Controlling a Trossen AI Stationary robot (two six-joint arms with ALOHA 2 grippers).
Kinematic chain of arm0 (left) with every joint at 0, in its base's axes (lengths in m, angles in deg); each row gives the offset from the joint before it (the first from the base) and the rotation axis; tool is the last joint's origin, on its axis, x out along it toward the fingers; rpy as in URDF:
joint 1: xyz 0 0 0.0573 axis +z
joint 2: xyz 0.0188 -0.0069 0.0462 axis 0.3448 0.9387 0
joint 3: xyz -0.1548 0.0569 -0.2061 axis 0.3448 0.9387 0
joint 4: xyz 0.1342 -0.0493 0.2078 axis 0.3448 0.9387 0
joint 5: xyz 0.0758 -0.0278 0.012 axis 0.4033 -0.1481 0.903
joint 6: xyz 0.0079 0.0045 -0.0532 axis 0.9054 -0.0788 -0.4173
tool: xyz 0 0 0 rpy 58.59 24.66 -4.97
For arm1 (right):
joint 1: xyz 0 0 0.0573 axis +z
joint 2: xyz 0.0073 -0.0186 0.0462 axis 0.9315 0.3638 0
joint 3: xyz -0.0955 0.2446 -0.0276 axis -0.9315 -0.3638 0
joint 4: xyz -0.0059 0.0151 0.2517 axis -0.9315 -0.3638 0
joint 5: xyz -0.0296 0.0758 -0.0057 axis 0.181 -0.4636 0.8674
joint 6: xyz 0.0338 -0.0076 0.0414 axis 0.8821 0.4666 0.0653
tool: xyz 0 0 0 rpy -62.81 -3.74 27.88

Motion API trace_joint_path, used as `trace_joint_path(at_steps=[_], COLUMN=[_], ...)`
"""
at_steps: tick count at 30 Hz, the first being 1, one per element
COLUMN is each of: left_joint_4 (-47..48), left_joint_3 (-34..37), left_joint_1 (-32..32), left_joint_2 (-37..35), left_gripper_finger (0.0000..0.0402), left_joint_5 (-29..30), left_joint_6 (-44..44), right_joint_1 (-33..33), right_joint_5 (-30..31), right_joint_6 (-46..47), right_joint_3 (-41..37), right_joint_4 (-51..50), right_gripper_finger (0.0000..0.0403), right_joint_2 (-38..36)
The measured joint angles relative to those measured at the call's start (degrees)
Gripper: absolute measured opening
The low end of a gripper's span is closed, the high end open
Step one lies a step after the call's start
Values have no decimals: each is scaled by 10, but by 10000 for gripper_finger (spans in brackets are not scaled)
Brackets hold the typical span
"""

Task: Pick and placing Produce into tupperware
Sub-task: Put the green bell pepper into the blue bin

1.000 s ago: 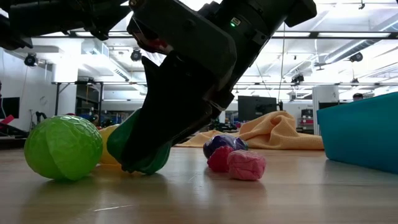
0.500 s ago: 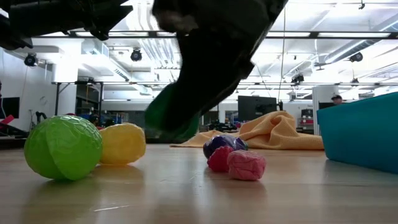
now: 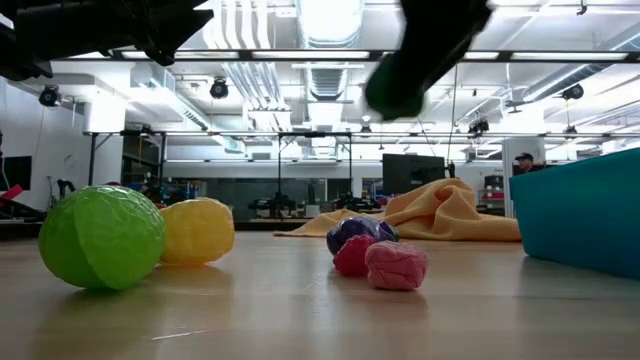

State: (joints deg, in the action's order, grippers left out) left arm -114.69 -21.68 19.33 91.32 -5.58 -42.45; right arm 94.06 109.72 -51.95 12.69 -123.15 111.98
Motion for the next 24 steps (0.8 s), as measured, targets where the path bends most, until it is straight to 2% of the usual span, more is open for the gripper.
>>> trace_joint_path(at_steps=[6, 13, 24], left_joint_4=[1, 0, 0], left_joint_3=[0, 0, 0], left_joint_1=[0, 0, 0], left_joint_2=[1, 1, 1], left_gripper_finger=[196, 196, 196], left_joint_5=[0, 0, 0], left_joint_6=[0, 0, 0], right_joint_1=[27, 72, 142], right_joint_5=[15, 12, -2], right_joint_6=[107, 239, 386], right_joint_3=[-58, -152, -238], right_joint_4=[-55, -56, -56], right_gripper_finger=[195, 195, 195], right_joint_2=[-74, -141, -188])
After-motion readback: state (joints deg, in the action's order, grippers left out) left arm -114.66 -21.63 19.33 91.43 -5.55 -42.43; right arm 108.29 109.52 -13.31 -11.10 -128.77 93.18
